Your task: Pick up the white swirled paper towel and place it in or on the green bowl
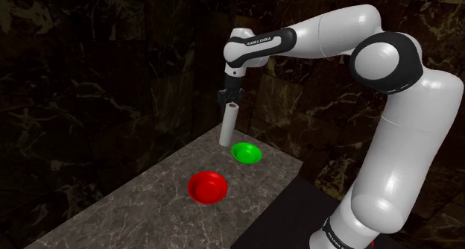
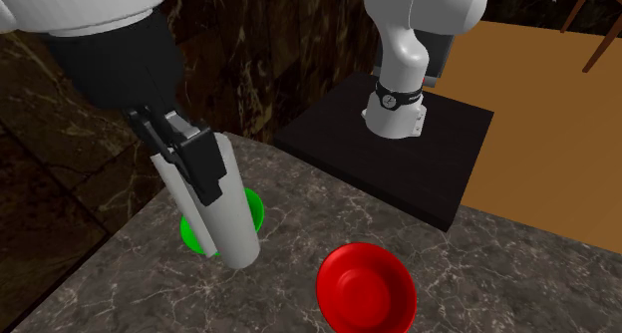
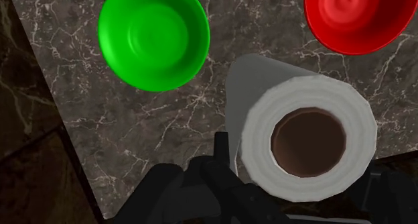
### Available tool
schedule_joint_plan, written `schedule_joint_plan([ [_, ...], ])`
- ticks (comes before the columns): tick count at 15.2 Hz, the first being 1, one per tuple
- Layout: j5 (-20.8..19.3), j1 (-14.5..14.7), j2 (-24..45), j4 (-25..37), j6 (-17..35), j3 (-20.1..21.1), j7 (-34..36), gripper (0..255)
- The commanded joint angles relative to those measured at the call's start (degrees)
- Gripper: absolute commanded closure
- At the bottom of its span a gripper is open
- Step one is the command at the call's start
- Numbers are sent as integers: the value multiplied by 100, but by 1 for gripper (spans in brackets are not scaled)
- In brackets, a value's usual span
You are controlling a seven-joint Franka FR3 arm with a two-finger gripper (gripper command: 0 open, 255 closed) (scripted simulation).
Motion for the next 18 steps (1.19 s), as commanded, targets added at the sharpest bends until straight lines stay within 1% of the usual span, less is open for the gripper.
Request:
schedule_joint_plan([
  [1,-12,-135,-168,-40,-142,-102,-228,255],
  [6,-52,-447,-490,-59,-474,-362,-769,255],
  [11,-98,-744,-675,87,-830,-628,-1301,255],
  [18,-76,-743,-598,-360,-308,-627,-1333,255],
])
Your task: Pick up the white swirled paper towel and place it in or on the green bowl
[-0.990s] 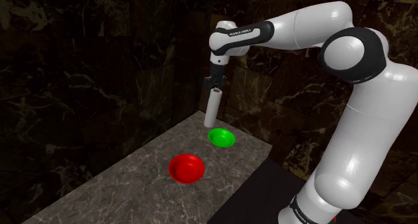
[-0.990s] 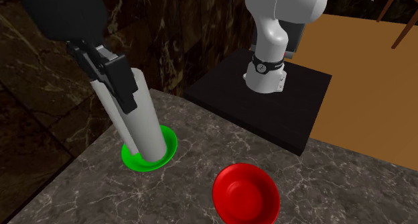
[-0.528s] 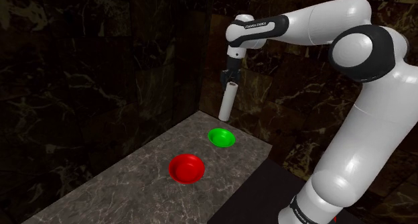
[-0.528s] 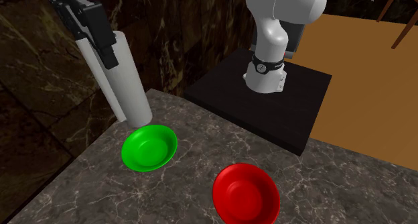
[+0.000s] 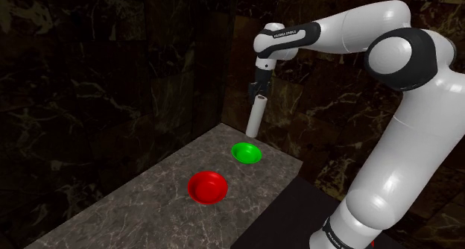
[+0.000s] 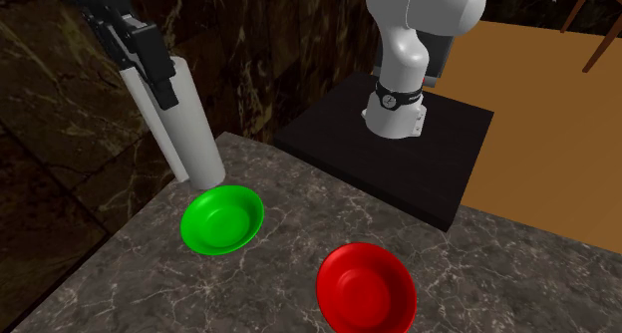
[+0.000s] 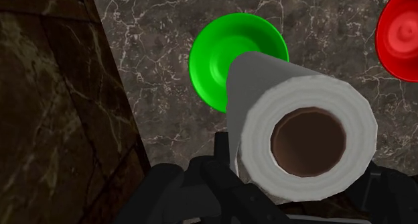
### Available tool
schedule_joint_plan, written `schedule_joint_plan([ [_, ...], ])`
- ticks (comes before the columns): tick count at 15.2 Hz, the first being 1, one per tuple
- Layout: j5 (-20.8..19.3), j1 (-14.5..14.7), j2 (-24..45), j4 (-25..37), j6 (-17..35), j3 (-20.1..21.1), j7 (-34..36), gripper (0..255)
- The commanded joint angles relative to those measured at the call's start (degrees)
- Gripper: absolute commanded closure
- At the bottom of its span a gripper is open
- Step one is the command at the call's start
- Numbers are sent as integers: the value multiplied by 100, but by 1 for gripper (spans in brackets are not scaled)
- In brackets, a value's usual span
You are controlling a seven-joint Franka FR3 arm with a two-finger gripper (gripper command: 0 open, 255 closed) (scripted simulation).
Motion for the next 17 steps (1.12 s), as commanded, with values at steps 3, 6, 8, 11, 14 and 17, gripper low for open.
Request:
schedule_joint_plan([
  [3,16,1,52,-247,300,2,-19,255],
  [6,33,0,114,-406,519,3,-37,255],
  [8,45,-1,161,-506,664,4,-50,255],
  [11,67,-3,239,-645,881,6,-72,255],
  [14,92,-5,328,-773,1096,9,-95,255],
  [17,121,-8,427,-890,1309,13,-121,255],
])
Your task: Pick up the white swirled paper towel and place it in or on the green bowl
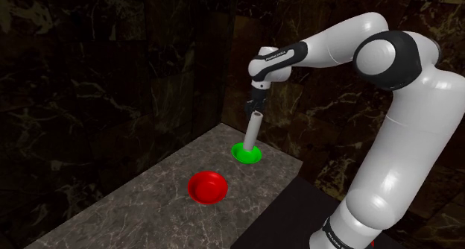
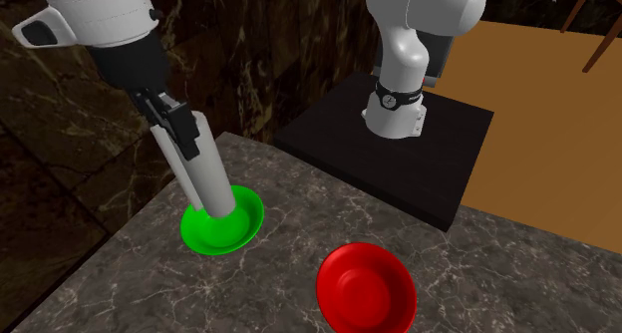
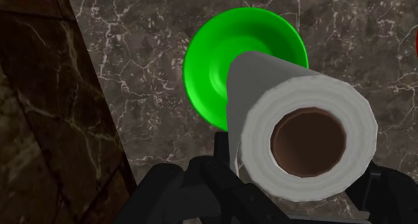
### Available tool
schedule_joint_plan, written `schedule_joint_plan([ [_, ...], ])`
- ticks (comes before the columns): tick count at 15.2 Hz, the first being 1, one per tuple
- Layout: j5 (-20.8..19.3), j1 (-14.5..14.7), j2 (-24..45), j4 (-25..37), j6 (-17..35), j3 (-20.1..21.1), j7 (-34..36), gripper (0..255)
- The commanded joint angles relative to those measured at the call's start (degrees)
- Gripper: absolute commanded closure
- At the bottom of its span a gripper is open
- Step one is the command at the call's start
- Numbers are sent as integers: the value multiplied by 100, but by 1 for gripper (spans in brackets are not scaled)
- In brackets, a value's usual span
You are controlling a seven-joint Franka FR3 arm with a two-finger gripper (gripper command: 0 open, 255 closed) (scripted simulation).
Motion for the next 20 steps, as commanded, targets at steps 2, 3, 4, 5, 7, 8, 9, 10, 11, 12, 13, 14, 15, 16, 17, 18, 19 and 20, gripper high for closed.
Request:
schedule_joint_plan([
  [2,33,-6,118,-98,216,3,-33,255],
  [3,44,-8,155,-132,286,5,-43,255],
  [4,58,-10,202,-172,372,7,-55,255],
  [5,58,-10,202,-173,373,7,-55,255],
  [7,58,-10,202,-172,372,8,-55,255],
  [8,58,-10,202,-172,372,8,-55,255],
  [9,58,-10,202,-172,372,8,-55,255],
  [10,58,-10,202,-172,372,8,-55,255],
  [11,58,-10,202,-172,372,8,-55,255],
  [12,58,-10,202,-172,372,8,-55,255],
  [13,58,-10,202,-172,372,8,-55,0],
  [14,58,-10,202,-172,372,8,-55,0],
  [15,58,-10,202,-172,372,8,-55,0],
  [16,58,-10,202,-172,372,8,-55,0],
  [17,58,-10,202,-172,372,8,-55,0],
  [18,58,-10,202,-172,372,8,-55,0],
  [19,32,-10,119,-74,193,0,-38,0],
  [20,9,-11,43,31,13,-7,-22,0],
])
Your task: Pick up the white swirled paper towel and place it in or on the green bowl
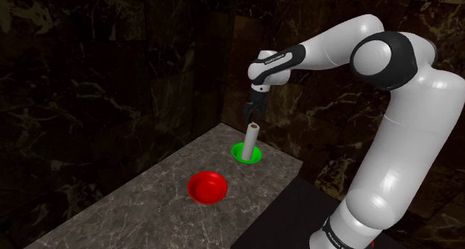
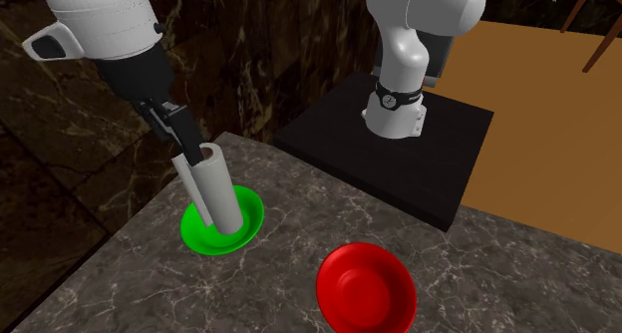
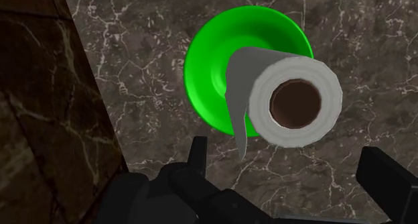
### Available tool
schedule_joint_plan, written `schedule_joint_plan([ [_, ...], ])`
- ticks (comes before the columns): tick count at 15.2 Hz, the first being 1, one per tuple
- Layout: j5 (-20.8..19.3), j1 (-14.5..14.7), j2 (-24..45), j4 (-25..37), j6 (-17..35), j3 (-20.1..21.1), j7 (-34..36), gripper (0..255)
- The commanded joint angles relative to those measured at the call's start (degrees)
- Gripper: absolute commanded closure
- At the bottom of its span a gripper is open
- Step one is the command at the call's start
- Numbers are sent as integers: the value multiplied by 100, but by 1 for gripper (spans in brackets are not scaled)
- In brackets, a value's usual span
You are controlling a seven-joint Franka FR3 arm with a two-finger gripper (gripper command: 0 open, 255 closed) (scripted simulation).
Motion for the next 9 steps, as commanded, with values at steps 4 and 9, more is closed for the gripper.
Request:
schedule_joint_plan([
  [4,-57,2,-177,331,-507,-11,51,0],
  [9,-57,2,-177,332,-507,-11,51,0],
])
